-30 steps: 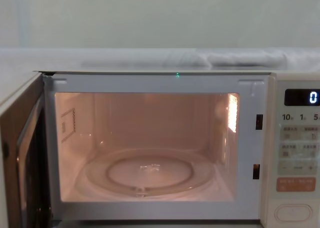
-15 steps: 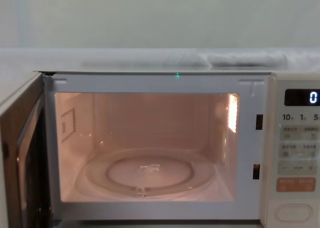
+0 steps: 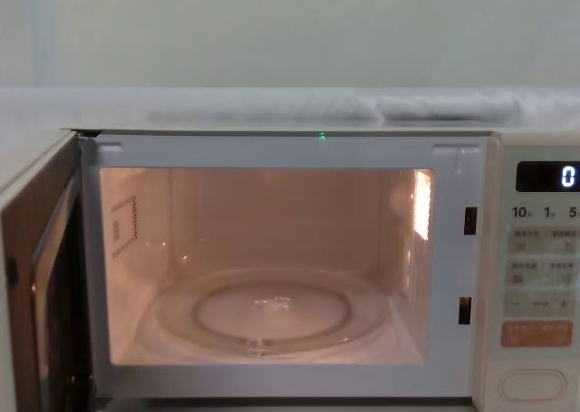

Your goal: Press the button to open the microwave door with one hand; close the microwave door with the other hand.

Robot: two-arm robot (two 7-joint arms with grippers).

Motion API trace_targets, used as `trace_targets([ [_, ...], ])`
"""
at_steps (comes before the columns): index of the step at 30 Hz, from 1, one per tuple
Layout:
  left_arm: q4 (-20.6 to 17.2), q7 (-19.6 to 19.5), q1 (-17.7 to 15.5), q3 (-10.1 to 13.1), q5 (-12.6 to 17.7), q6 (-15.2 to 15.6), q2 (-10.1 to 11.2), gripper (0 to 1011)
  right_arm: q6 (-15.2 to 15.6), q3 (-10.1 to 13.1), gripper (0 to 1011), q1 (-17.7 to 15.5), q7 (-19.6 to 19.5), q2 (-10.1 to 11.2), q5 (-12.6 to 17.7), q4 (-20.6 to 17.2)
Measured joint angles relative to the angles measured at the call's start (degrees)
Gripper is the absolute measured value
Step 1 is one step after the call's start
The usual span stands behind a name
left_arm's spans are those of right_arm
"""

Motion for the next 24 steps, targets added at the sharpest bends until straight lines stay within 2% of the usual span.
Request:
trace_targets([
  [5, -2.0, -3.2, 2.1, -1.6, -0.9, -1.4, 1.2, 0, 0.0, 0.0, 1002, 0.0, 0.0, 0.0, 0.0, 0.0],
  [12, -4.4, -8.7, 3.1, -2.8, -3.7, -2.4, 4.3, 0, 0.0, 0.0, 1002, 0.0, 0.0, 0.0, 0.0, 0.0],
  [18, -4.8, -11.5, 1.8, -2.4, -5.0, -1.7, 7.4, 0, 0.0, 0.0, 1002, 0.0, 0.0, 0.0, 0.0, 0.0],
  [24, -4.6, -14.4, -1.4, -0.7, -6.9, -0.1, 11.0, 0, 0.0, 0.0, 1002, 0.0, 0.0, 0.0, 0.0, 0.0],
])
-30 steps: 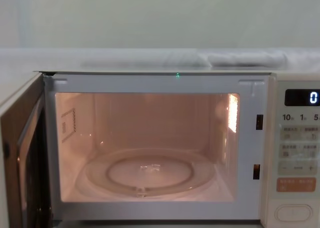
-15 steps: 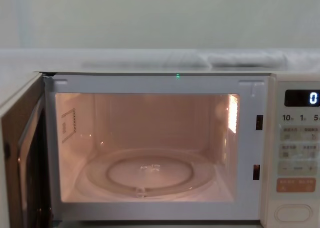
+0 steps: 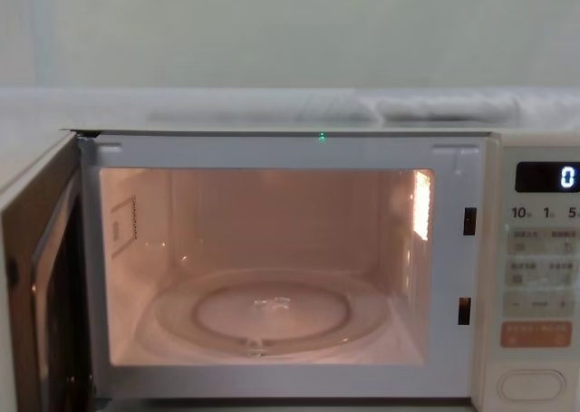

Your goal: Press the button to open the microwave door with one hand; close the microwave door with the other hand.

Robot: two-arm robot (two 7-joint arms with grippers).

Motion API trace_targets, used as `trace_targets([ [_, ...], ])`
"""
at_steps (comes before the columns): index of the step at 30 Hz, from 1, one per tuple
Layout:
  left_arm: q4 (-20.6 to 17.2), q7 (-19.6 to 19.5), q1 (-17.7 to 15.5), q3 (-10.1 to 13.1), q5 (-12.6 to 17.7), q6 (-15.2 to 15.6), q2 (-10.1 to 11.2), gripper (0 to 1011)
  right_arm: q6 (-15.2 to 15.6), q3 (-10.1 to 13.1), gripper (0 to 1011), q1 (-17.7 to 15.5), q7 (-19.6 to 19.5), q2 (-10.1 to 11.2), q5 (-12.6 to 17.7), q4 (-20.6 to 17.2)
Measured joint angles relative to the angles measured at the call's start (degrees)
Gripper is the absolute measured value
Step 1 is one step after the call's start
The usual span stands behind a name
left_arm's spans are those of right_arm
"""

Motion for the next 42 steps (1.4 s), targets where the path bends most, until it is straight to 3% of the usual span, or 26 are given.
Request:
trace_targets([
  [5, 0.8, -2.1, -3.1, 2.5, -1.2, 0.8, 2.1, 0, 0.0, 0.0, 1002, 0.0, 0.0, 0.0, 0.0, 0.0],
  [18, 4.0, -6.9, -11.3, 12.7, -1.9, 3.0, 5.3, 0, 0.0, 0.0, 1002, 0.0, 0.0, 0.0, 0.0, 0.0],
  [27, 4.3, -10.9, -14.1, 16.6, -4.9, 3.4, 6.9, 0, 0.0, 0.0, 1002, 0.0, 0.0, 0.0, 0.0, 0.0],
  [36, 5.0, -13.9, -18.2, 20.9, -6.8, 4.4, 7.6, 0, 0.0, 0.0, 1002, 0.0, 0.0, 0.0, 0.0, 0.0],
  [42, 7.3, -14.4, -23.3, 25.0, -6.8, 5.6, 6.2, 0, 0.0, 0.0, 1002, 0.0, 0.0, 0.0, 0.0, 0.0],
])
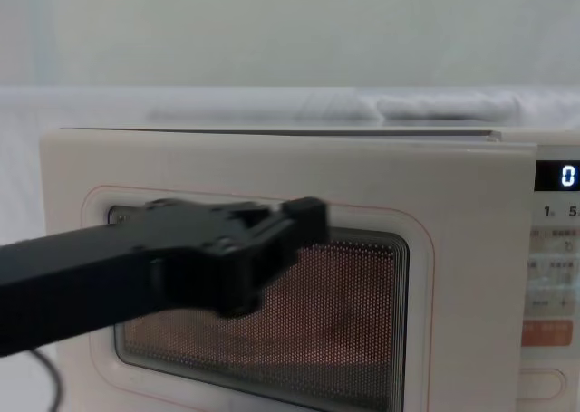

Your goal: Press the button to open the microwave door with one hand; close the microwave door with the other hand.

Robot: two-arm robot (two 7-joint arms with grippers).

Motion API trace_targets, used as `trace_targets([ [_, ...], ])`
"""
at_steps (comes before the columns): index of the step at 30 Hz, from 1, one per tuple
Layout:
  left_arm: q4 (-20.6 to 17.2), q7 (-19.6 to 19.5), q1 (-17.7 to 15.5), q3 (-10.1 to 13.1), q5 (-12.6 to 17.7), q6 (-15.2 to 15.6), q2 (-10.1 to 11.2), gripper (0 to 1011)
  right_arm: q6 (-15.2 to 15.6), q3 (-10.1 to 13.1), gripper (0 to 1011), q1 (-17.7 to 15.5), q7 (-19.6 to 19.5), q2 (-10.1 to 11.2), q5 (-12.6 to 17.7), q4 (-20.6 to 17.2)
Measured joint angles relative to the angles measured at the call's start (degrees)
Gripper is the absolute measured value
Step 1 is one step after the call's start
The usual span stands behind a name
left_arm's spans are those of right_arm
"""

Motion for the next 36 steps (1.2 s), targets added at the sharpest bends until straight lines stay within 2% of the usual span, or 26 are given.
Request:
trace_targets([
  [1, 0.0, 0.0, 0.0, 0.0, 0.0, 0.0, 0.0, 0, 0.0, 0.0, 1002, 0.0, 0.0, 0.0, 0.0, 0.0],
  [5, 2.8, 0.1, -4.3, 3.4, 0.3, 1.1, -1.8, 0, 0.0, 0.0, 1002, 0.0, 0.0, 0.0, 0.0, 0.0],
  [7, 3.2, 0.2, -4.9, 3.8, 0.5, 1.2, -2.0, 0, 0.0, 0.0, 1002, 0.0, 0.0, 0.0, 0.0, 0.0],
  [8, 4.1, 0.6, -6.6, 5.2, 1.1, 1.7, -2.6, 0, 0.0, 0.0, 1002, 0.0, 0.0, 0.0, 0.0, 0.0],
  [11, 4.8, 1.7, -8.7, 7.0, 2.5, 2.7, -3.1, 0, 0.0, 0.0, 1002, 0.0, 0.0, 0.0, 0.0, 0.0],
  [18, 5.0, 5.7, -11.9, 10.0, 6.2, 5.0, -3.4, 0, 0.0, 0.0, 1002, 0.0, 0.0, 0.0, 0.0, 0.0],
  [28, 5.9, 10.7, -13.4, 10.9, 8.0, 6.2, -4.9, 0, 0.0, 0.0, 1002, 0.0, 0.0, 0.0, 0.0, 0.0],
  [36, 7.4, 14.9, -14.5, 10.6, 9.2, 6.9, -8.1, 0, 0.0, 0.0, 1002, 0.0, 0.0, 0.0, 0.0, 0.0],
])
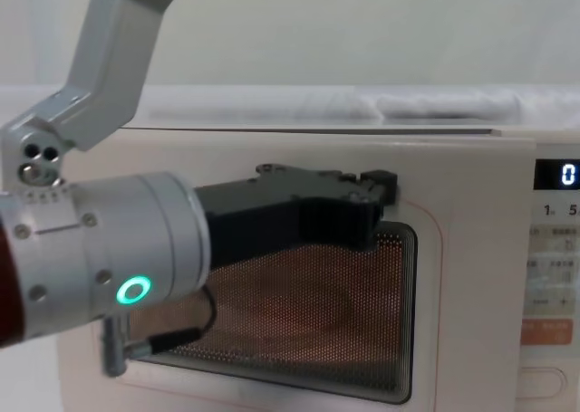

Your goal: Press the button to open the microwave door with one hand; close the microwave door with the other hand.

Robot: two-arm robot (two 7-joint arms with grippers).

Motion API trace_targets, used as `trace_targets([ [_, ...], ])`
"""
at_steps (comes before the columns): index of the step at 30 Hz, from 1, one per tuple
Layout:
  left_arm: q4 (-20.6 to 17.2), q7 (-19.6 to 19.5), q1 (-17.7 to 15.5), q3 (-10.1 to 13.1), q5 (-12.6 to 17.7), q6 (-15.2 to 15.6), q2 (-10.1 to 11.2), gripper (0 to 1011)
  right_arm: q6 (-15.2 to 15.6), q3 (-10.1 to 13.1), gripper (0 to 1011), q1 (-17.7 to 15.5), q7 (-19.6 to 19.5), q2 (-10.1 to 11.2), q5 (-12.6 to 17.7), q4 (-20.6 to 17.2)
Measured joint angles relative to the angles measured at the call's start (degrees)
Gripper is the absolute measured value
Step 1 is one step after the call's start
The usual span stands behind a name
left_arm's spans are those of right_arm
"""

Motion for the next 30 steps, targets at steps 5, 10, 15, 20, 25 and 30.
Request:
trace_targets([
  [5, 0.5, 2.2, -0.9, 0.2, 1.4, 0.8, -2.2, 0, 0.0, 0.0, 1002, 0.0, 0.0, 0.0, 0.0, 0.0],
  [10, 1.0, 4.6, -1.9, 0.6, 3.4, 2.7, -4.8, 0, 0.0, 0.0, 1002, 0.0, 0.0, 0.0, 0.0, 0.0],
  [15, 1.7, 5.9, -2.5, 1.0, 5.1, 4.7, -6.9, 0, 0.0, 0.0, 1002, 0.0, 0.0, 0.0, 0.0, 0.0],
  [20, 2.6, 6.1, -2.8, 0.9, 6.2, 5.7, -7.9, 0, 0.0, 0.0, 1002, 0.0, 0.0, 0.0, 0.0, 0.0],
  [25, 3.5, 6.7, -2.9, 0.5, 7.5, 6.5, -8.7, 0, 0.0, 0.0, 1002, 0.0, 0.0, 0.0, 0.0, 0.0],
  [30, 4.8, 8.2, -2.9, -0.2, 9.0, 7.0, -10.2, 0, 0.0, 0.0, 1002, 0.0, 0.0, 0.0, 0.0, 0.0],
])
